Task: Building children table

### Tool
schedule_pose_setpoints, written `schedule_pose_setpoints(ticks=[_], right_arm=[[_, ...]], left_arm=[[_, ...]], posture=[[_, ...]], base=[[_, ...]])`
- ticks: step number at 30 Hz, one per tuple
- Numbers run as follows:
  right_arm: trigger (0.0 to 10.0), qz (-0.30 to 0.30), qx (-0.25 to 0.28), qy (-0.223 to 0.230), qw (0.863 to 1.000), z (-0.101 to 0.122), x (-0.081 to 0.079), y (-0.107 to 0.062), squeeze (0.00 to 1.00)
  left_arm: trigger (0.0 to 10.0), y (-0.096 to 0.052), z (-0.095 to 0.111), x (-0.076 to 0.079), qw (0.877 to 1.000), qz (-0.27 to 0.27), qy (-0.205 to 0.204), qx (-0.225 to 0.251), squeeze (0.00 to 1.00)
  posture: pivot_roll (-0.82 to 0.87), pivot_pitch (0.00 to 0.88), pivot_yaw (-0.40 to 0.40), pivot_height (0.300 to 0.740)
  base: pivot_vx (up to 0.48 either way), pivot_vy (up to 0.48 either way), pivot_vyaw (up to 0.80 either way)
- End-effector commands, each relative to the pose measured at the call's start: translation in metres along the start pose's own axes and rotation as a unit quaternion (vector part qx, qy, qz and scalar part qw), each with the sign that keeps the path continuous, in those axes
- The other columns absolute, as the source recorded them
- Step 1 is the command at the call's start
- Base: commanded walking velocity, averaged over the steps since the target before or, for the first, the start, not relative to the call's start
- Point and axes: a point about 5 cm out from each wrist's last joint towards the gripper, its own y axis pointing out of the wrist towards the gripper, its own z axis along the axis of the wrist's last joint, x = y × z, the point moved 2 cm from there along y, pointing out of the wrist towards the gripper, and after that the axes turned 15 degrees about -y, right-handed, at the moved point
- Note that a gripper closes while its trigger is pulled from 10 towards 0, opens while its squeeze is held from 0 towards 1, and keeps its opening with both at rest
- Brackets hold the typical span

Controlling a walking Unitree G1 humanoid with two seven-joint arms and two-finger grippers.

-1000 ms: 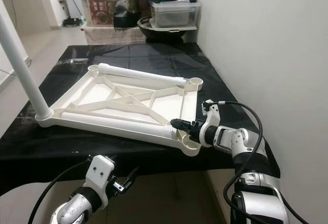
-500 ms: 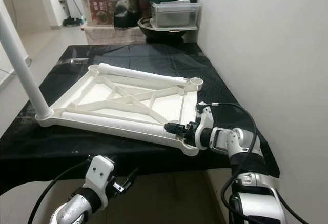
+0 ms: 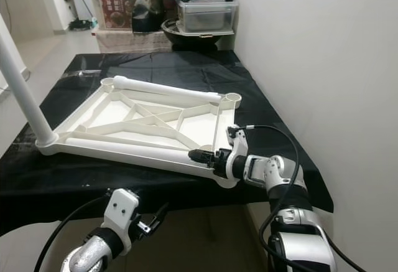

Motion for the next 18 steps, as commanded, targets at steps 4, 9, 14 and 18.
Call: schedule_pose_setpoints(ticks=[4,9,14,18], right_arm=[[10.0,0.099,0.046,-0.005,0.994,0.010,-0.022,0.005,0.00],[10.0,0.124,0.057,-0.011,0.991,0.012,-0.026,0.002,0.00],[10.0,0.156,0.062,-0.026,0.985,0.012,-0.032,0.000,0.00],[0.0,0.146,0.052,-0.043,0.987,0.010,-0.030,0.003,0.00]], left_arm=[[10.0,0.000,0.001,0.000,1.000,0.002,-0.004,-0.002,0.00],[10.0,0.000,0.001,0.000,1.000,0.002,-0.004,-0.002,0.00],[10.0,0.000,0.000,0.000,1.000,0.003,-0.003,-0.003,0.00],[10.0,0.000,0.000,0.000,1.000,0.003,-0.003,-0.002,0.00]], posture=[[0.07,0.000,-0.058,0.740],[0.07,0.000,-0.057,0.740],[0.07,0.000,-0.058,0.740],[0.07,0.000,-0.060,0.740]], base=[[0.000,0.000,0.00],[0.000,0.000,0.00],[0.000,0.000,0.00],[0.000,0.000,0.00]])
